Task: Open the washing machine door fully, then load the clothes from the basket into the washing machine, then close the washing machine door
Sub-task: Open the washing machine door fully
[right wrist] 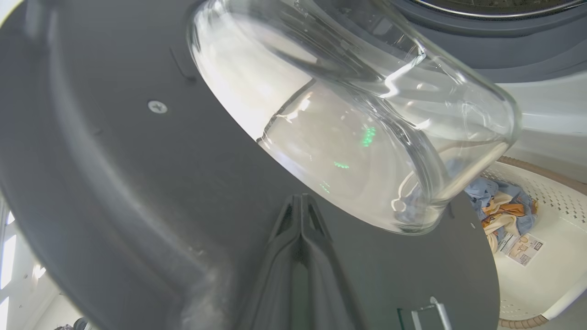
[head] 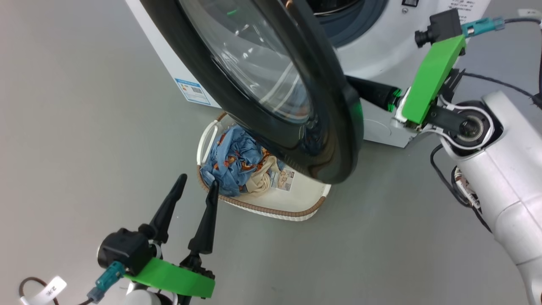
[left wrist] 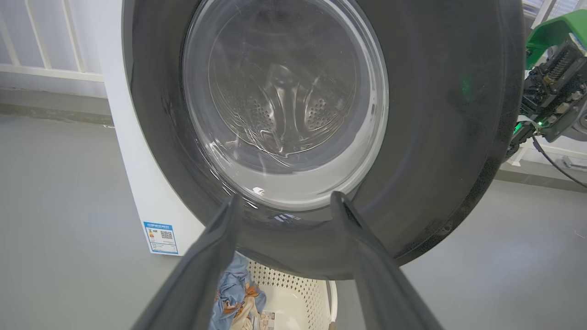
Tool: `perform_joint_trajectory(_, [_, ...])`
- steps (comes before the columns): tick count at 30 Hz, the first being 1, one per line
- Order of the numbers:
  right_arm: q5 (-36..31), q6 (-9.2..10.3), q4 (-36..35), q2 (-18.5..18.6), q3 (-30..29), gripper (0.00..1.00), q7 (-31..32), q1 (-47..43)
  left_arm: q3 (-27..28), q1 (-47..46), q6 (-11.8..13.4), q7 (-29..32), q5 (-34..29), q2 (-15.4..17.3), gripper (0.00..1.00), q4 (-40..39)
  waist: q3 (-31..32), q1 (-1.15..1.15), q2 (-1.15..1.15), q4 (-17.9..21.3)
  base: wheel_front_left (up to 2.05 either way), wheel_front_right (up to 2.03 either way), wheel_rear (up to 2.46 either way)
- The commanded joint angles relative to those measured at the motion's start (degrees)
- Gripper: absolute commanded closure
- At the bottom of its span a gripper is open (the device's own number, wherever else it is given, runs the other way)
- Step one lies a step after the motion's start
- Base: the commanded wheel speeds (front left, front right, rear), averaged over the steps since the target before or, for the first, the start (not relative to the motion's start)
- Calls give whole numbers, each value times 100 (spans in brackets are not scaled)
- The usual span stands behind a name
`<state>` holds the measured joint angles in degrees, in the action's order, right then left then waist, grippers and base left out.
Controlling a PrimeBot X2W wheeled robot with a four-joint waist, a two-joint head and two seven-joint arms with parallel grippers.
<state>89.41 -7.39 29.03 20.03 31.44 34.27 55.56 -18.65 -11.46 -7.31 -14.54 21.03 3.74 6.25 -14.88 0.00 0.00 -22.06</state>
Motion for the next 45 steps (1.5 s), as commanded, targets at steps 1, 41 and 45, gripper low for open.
perform_joint_trajectory(1, [20,-10,-274,-121,92,100,23,-157,226,30,-18,-46,-41,134,0,-91,83,0,0,-59,0,0,0])
perform_joint_trajectory(41, [-11,-10,-733,-1146,774,100,-93,-1047,1115,318,-18,-46,-191,-2,0,267,490,0,0,-919,0,0,0])
perform_joint_trajectory(45, [-5,-10,-681,-1260,820,100,-112,-975,1282,281,-18,-46,-211,-20,0,282,448,0,0,-934,0,0,0])
